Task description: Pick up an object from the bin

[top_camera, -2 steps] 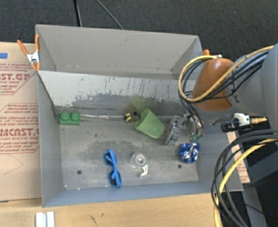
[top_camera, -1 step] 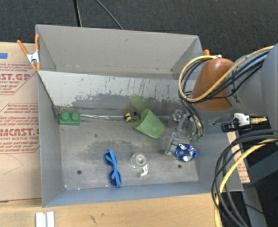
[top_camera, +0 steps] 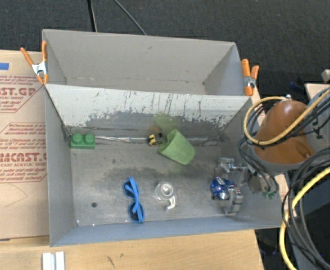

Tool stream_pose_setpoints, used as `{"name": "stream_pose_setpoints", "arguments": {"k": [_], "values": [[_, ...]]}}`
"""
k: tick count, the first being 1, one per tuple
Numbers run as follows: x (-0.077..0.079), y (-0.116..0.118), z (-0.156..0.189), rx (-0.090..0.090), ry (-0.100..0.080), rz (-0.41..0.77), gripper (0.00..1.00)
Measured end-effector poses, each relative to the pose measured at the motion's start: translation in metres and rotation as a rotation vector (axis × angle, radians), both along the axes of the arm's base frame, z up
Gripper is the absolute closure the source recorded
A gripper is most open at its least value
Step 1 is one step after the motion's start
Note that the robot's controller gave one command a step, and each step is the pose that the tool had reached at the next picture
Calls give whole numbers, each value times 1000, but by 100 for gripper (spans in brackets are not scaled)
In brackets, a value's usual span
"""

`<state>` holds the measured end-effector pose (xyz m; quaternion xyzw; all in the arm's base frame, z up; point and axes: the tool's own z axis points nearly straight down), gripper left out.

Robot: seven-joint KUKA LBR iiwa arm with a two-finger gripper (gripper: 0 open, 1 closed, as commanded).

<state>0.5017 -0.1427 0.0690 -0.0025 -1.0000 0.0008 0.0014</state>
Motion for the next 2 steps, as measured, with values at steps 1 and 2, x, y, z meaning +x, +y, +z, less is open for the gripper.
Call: {"name": "stream_pose_setpoints", "arguments": {"k": [1,2], "values": [[1,2,0,2,-3,2,100],[3,10,211,-1,-15,-46,100]]}}
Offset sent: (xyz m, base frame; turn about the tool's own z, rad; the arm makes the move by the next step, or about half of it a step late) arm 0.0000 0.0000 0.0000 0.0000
